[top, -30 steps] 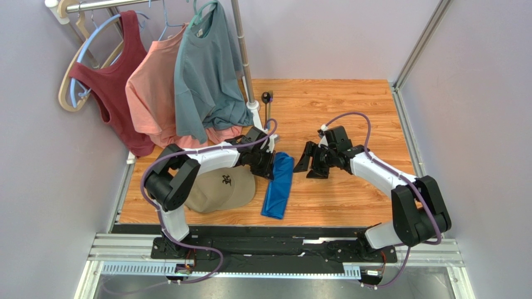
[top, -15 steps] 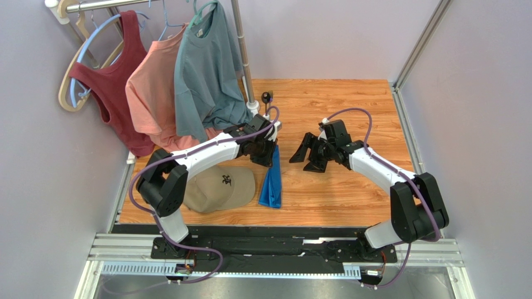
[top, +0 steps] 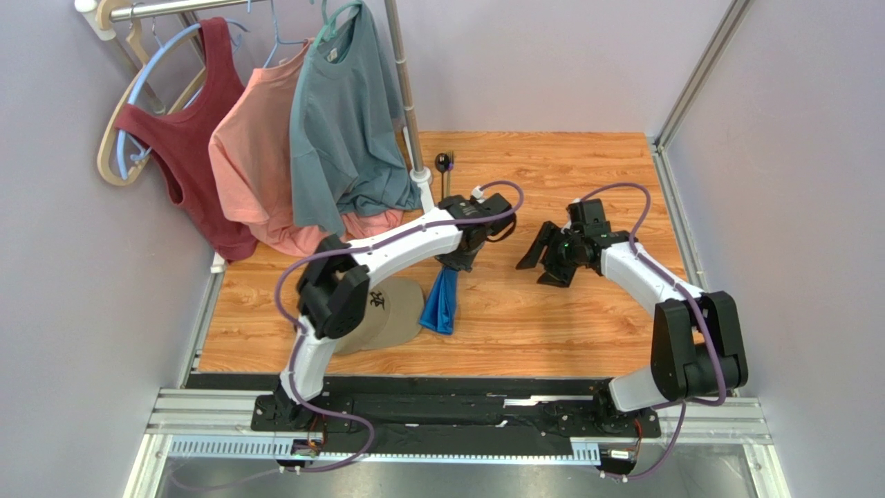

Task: Fold the napkin into a case and place the utensils inside
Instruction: Pick up the smaller rectangle-folded napkin from the center of the board, then turn over the smaller rectangle-folded napkin at the center of the board.

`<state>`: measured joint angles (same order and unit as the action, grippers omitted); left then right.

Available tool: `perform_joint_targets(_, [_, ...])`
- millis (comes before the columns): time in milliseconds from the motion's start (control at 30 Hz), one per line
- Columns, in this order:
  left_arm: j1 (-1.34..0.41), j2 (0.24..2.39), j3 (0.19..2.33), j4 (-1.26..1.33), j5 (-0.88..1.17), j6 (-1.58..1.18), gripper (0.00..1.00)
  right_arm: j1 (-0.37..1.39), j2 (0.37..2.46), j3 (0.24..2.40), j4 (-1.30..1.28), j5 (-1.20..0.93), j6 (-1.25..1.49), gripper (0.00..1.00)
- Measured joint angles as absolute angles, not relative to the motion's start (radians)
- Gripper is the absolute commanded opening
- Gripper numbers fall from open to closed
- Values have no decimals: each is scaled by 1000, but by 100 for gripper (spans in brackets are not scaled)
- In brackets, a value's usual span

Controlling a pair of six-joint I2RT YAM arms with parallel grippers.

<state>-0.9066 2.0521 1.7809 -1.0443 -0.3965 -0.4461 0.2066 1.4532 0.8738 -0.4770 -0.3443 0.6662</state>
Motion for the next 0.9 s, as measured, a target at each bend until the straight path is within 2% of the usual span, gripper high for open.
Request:
perform_joint_targets(200, [-964, 2268, 2045, -1244, -620, -534, 0, 134, 1392, 863, -569, -249, 625, 65])
perform_joint_targets(500, [-982, 2278, 2109, -1316, -795, -575, 0, 107, 1348, 855, -587, -287, 577, 67])
perform_joint_targets(667, [-982, 2210, 2035, -1297, -851, -495, 0, 96, 1321, 823, -567, -361, 555, 70])
perform_joint_targets(900, [-957, 2049, 1824, -1042, -891, -136, 0, 96, 1269, 804, -542, -414, 547, 70])
